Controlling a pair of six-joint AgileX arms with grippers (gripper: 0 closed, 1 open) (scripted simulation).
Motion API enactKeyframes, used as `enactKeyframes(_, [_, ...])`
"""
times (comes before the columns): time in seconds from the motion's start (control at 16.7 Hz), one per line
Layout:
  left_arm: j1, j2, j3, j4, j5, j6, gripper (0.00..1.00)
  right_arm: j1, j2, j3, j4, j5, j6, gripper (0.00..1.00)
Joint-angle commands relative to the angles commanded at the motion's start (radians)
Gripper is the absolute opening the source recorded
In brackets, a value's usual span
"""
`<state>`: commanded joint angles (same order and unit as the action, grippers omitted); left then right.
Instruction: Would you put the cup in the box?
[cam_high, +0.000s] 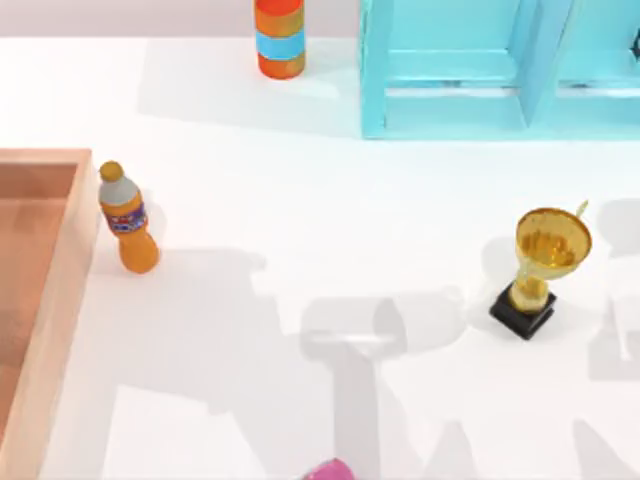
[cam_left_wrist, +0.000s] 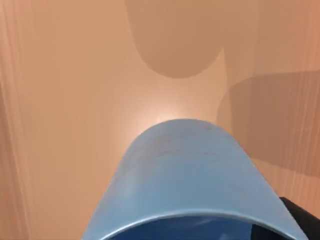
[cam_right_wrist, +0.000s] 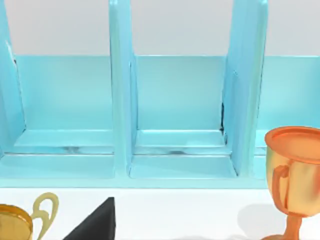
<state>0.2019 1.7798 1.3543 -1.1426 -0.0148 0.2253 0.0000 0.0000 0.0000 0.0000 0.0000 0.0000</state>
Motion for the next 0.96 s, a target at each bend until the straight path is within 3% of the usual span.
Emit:
enactKeyframes(0.6, [0.000,0.000,0.000,0.000,0.000,0.000,0.98,0.000,0.000,0.000,0.000,0.000,0.000,1.00])
enactKeyframes(0.96, [0.000,0.000,0.000,0.000,0.000,0.000,1.00,0.000,0.000,0.000,0.000,0.000,0.000,1.00])
